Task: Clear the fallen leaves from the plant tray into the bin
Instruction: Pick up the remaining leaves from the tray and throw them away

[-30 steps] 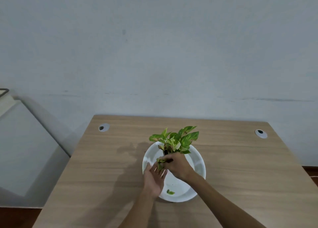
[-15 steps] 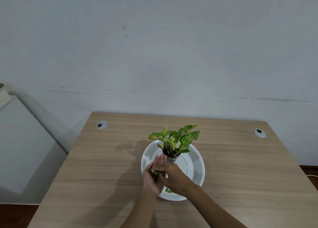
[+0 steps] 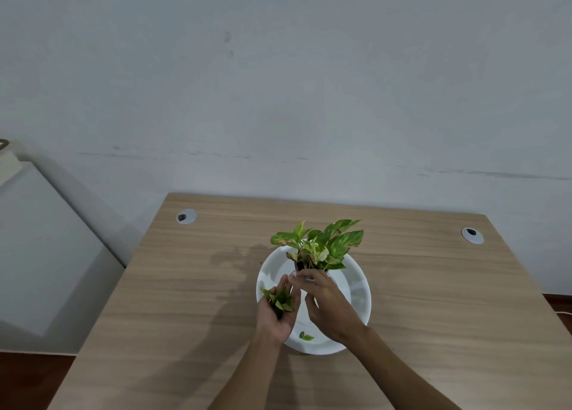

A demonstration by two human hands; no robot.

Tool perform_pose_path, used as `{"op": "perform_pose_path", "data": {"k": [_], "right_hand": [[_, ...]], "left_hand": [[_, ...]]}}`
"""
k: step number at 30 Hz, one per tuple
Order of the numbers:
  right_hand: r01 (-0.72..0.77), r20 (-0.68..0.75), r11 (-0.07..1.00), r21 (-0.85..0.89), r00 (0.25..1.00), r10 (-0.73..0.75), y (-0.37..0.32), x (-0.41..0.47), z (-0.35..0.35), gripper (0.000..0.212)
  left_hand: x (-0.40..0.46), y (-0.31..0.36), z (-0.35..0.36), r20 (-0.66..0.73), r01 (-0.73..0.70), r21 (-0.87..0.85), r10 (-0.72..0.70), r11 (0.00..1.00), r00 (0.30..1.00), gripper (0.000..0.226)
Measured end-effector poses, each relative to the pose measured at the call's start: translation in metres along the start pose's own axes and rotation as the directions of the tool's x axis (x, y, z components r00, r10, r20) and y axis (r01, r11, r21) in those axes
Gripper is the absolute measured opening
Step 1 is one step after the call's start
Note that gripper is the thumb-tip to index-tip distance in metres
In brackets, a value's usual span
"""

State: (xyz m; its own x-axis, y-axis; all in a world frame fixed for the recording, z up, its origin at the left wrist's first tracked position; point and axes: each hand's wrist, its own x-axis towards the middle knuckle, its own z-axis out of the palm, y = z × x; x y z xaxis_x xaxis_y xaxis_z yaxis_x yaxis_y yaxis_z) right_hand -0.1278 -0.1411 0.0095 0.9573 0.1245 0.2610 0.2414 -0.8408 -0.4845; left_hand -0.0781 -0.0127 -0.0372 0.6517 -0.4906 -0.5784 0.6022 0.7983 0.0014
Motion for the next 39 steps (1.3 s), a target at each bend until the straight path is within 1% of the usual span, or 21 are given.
{"op": "perform_pose_path", "data": {"k": [3,5,6,7,8,9,11,13,15,17,19,23,26,30,33,35,38,39], "right_hand": [[-0.04,0.007,0.998,0.048,0.999,0.039,0.01,-0.005,-0.001,0.044],[-0.106,0.013,0.991,0.076,0.994,0.105,0.02,-0.011,0.001,0.035],[-0.146,0.052,0.986,0.076,0.989,0.142,0.026,-0.016,0.002,0.033],[-0.179,0.125,0.982,0.059,0.977,0.17,0.032,-0.02,0.004,0.033],[-0.192,0.228,0.981,0.022,0.956,0.182,0.039,-0.025,0.006,0.034],[-0.17,0.338,0.985,-0.041,0.925,0.174,0.044,-0.03,0.009,0.037],[-0.023,0.512,0.978,-0.21,0.849,0.13,0.05,-0.034,0.016,0.042],[0.147,0.592,0.938,-0.313,0.803,0.072,0.053,-0.035,0.025,0.045],[0.275,0.628,0.9,-0.34,0.778,0.0,0.055,-0.033,0.032,0.049],[0.354,0.626,0.872,-0.337,0.776,-0.073,0.059,-0.033,0.039,0.051],[0.395,0.614,0.853,-0.34,0.781,-0.117,0.063,-0.033,0.046,0.048],[0.404,0.567,0.861,-0.31,0.805,-0.174,0.066,-0.032,0.05,0.027],[0.379,0.542,0.875,-0.301,0.823,-0.17,0.064,-0.031,0.048,0.018],[0.359,0.539,0.886,-0.294,0.828,-0.157,0.061,-0.033,0.047,0.014],[0.346,0.543,0.881,-0.324,0.83,-0.126,0.061,-0.033,0.048,0.01],[0.326,0.558,0.882,-0.34,0.825,-0.09,0.061,-0.032,0.049,0.013],[0.301,0.569,0.898,-0.32,0.819,-0.071,0.058,-0.027,0.048,0.02],[0.264,0.564,0.915,-0.305,0.825,-0.05,0.056,-0.026,0.046,0.021]], "left_hand": [[0.001,0.005,-0.005,-0.001,0.006,-0.007,-0.006,1.0,1.0,0.033],[0.001,0.012,-0.007,-0.01,0.002,-0.01,-0.002,1.0,1.0,0.037],[0.001,0.015,-0.007,-0.02,0.002,-0.006,-0.002,1.0,1.0,0.038],[0.001,0.018,-0.008,-0.029,0.004,0.005,-0.003,1.0,1.0,0.039],[0.0,0.021,-0.008,-0.038,0.005,0.022,-0.004,1.0,0.999,0.039],[-0.001,0.023,-0.008,-0.045,0.007,0.04,-0.005,0.999,0.999,0.038],[-0.002,0.026,-0.01,-0.057,0.012,0.058,-0.009,0.998,0.998,0.038],[-0.001,0.027,-0.012,-0.057,0.017,0.06,-0.014,0.998,0.998,0.037],[0.001,0.027,-0.014,-0.058,0.017,0.057,-0.014,0.998,0.998,0.036],[0.004,0.028,-0.016,-0.058,0.013,0.067,-0.01,0.998,0.998,0.036],[0.004,0.029,-0.017,-0.054,0.012,0.07,-0.008,0.997,0.999,0.036],[0.004,0.034,-0.018,-0.061,-0.013,0.011,0.014,1.0,0.998,0.036],[0.005,0.04,-0.022,-0.09,-0.016,0.001,0.016,1.0,0.996,0.038],[0.007,0.042,-0.025,-0.119,-0.025,0.046,0.03,0.999,0.992,0.037],[0.009,0.041,-0.024,-0.133,-0.031,0.072,0.04,0.997,0.99,0.038],[0.01,0.041,-0.024,-0.141,-0.032,0.09,0.044,0.995,0.989,0.038],[0.01,0.04,-0.023,-0.149,-0.03,0.108,0.046,0.994,0.988,0.037],[0.009,0.04,-0.023,-0.151,-0.027,0.113,0.044,0.993,0.988,0.037]]}}
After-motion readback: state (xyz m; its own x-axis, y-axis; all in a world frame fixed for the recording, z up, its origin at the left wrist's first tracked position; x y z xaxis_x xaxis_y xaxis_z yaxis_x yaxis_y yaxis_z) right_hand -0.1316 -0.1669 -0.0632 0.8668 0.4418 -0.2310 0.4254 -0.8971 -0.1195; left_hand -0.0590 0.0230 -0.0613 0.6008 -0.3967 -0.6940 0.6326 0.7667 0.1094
